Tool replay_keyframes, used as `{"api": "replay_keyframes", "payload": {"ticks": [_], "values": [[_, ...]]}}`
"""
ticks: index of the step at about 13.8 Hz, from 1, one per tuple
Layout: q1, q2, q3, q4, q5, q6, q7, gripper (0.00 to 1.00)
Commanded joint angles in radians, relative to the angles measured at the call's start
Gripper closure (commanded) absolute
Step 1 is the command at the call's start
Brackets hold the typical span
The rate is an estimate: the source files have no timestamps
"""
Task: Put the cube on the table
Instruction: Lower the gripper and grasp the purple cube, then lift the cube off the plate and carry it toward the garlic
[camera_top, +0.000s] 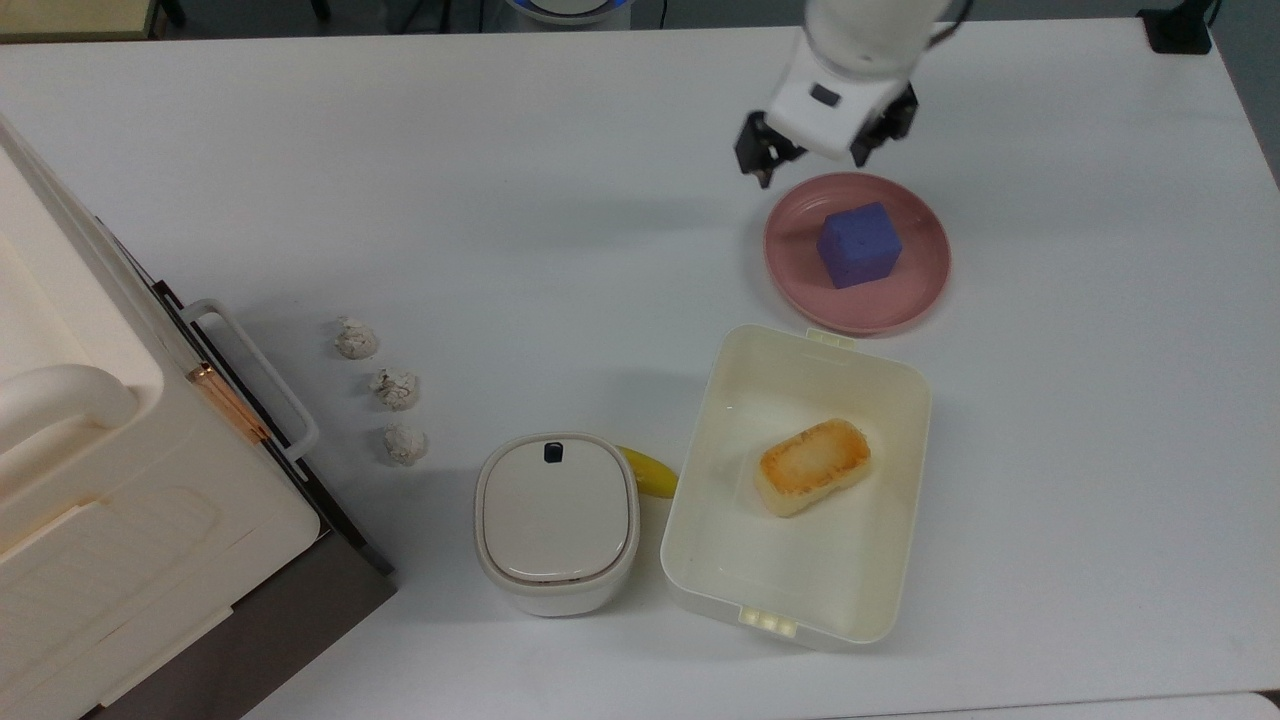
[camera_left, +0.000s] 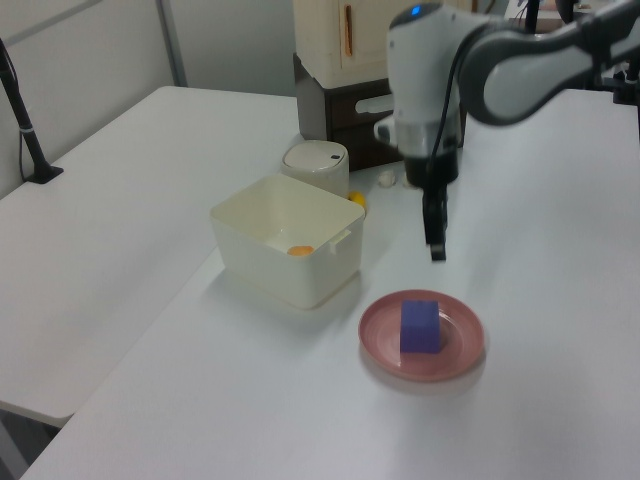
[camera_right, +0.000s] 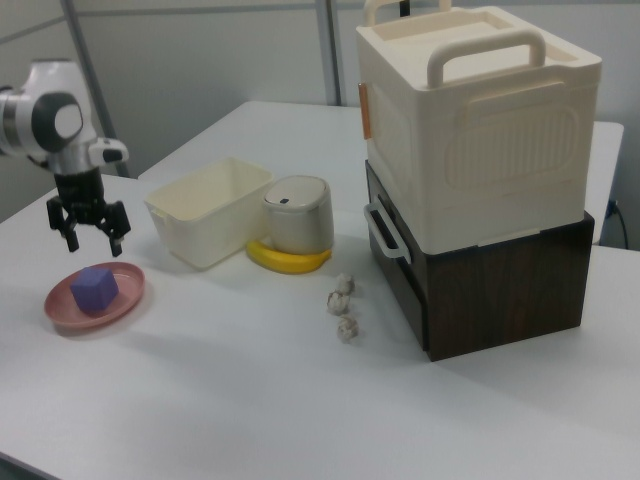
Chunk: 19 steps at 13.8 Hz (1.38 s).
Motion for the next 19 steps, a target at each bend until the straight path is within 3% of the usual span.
{"api": "replay_keyframes", "payload": {"ticks": [1, 6, 7, 8, 9, 10, 12, 15, 19], "values": [[0.062, 0.088, 0.003, 0.007, -0.045, 0.086, 0.086, 0.0], [0.136, 0.2, -0.001, 0.029, -0.093, 0.186, 0.19, 0.01], [0.133, 0.2, -0.001, 0.029, -0.093, 0.186, 0.192, 0.06], [0.129, 0.2, 0.0, 0.029, -0.094, 0.186, 0.189, 0.19], [0.121, 0.198, -0.003, 0.029, -0.103, 0.185, 0.174, 0.54], [0.112, 0.197, -0.006, 0.03, -0.112, 0.185, 0.145, 0.76], [0.101, 0.181, -0.026, 0.032, -0.109, 0.168, 0.091, 0.96], [0.075, 0.131, -0.121, 0.093, -0.091, 0.027, -0.039, 1.0], [-0.028, 0.138, -0.233, 0.101, -0.08, -0.006, -0.223, 0.92]]}}
